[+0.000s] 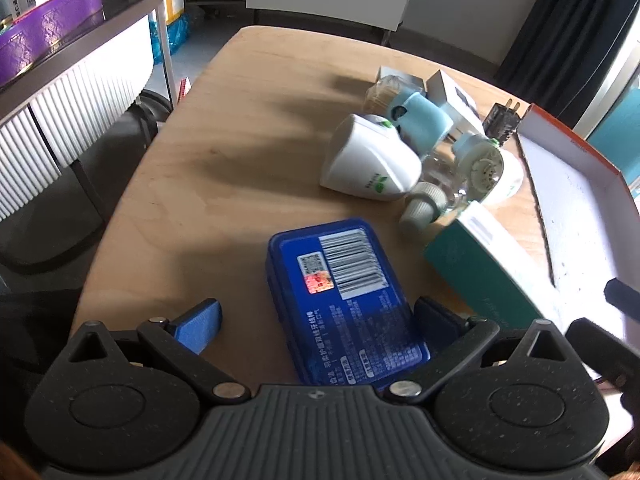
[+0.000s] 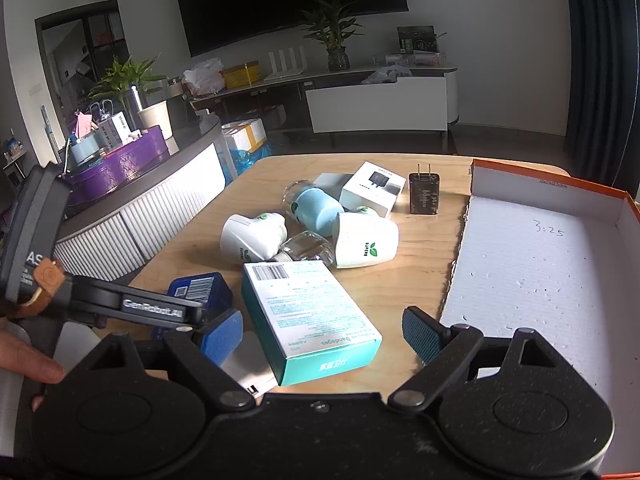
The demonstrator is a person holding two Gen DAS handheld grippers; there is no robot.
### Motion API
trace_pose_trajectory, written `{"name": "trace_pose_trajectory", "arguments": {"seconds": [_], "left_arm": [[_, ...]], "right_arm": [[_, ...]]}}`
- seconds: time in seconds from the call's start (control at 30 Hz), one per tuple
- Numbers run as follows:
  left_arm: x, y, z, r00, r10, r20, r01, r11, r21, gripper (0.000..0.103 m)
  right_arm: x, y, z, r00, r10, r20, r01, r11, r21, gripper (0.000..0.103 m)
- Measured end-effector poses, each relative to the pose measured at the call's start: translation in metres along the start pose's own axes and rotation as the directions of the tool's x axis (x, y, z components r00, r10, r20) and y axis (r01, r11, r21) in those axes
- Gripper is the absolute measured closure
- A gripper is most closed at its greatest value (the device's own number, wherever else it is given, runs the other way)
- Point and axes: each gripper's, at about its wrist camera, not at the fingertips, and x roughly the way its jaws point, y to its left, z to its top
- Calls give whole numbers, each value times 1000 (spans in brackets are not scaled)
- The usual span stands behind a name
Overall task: Organize rigid objects
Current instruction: 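Close the left tool on the blue tin while the right tool grips the white-teal box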
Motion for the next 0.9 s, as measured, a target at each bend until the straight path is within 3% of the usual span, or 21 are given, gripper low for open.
{"name": "trace_pose_trajectory", "arguments": {"seconds": [0.23, 0.43, 0.67, 0.8, 0.9], "left_arm": [[3, 6, 2, 1000, -14, 14, 13, 995, 100, 5], [3, -6, -4, 997, 5, 78, -23, 974, 224, 38], [1, 4, -1, 996, -27, 84, 12, 985, 175, 40], [0, 5, -1, 996, -39, 86, 24, 985, 168, 40], [-1, 5, -2, 995, -44, 90, 28, 986, 166, 40]], "right_arm": [[15, -3, 11, 996, 58, -61, -59, 998, -27, 1], [49, -14, 26, 980, 111, -163, -124, 990, -70, 1], [80, -10, 33, 947, 135, -293, -171, 980, -101, 1], [92, 7, 31, 939, 90, -331, -167, 963, -212, 1], [100, 0, 35, 934, 91, -345, -154, 975, -159, 1]]}}
